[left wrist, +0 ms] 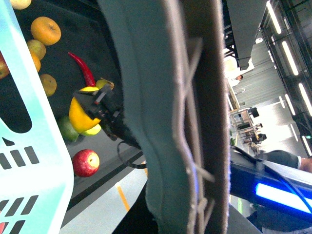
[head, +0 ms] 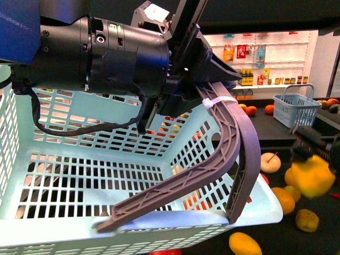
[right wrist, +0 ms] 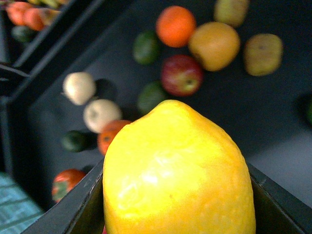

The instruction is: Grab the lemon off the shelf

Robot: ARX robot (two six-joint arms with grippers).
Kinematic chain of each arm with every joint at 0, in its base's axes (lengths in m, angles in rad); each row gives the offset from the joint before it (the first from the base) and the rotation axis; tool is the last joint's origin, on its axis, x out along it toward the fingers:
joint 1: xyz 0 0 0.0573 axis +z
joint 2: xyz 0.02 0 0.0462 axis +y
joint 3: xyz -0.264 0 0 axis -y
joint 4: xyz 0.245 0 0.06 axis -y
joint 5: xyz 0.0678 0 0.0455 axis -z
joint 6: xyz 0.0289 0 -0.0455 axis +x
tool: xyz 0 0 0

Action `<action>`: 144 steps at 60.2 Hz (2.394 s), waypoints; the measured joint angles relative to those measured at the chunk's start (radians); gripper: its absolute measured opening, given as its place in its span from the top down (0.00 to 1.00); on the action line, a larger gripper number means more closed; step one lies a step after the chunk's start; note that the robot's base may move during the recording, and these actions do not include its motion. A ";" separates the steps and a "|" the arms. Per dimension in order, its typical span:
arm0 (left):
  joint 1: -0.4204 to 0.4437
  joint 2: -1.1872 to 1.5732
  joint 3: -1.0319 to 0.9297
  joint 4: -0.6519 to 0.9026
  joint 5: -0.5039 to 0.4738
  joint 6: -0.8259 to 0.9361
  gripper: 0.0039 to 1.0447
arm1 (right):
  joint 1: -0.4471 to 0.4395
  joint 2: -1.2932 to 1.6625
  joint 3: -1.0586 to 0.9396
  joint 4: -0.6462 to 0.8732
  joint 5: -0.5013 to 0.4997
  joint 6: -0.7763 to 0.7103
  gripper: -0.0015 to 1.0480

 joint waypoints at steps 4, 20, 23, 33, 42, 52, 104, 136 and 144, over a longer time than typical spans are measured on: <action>0.000 0.000 0.000 0.000 0.000 0.000 0.93 | 0.010 -0.074 0.000 -0.009 -0.051 0.000 0.37; 0.000 0.000 0.000 0.000 0.000 0.000 0.93 | 0.078 -0.232 -0.018 -0.028 -0.154 0.019 0.37; 0.000 0.000 0.000 0.000 0.000 0.000 0.93 | 0.100 -0.245 -0.028 -0.026 -0.168 0.023 0.37; 0.000 0.000 0.000 0.000 0.000 0.000 0.93 | 0.186 -0.256 -0.058 -0.007 -0.181 0.024 0.37; 0.000 0.000 0.000 0.000 -0.001 0.000 0.93 | 0.238 -0.243 -0.075 0.016 -0.174 0.024 0.37; 0.004 0.004 0.000 -0.007 -0.016 0.000 0.93 | 0.266 -0.212 -0.074 0.043 -0.149 0.042 0.37; -0.001 0.026 0.000 -0.011 0.001 0.005 0.93 | 0.212 -0.272 -0.161 0.086 -0.161 0.148 0.37; 0.000 0.026 0.000 -0.010 0.001 0.006 0.93 | 0.291 -0.232 -0.205 0.083 -0.167 0.188 0.37; 0.000 0.026 0.000 -0.010 0.000 0.006 0.93 | 0.304 -0.228 -0.206 0.083 -0.166 0.187 0.25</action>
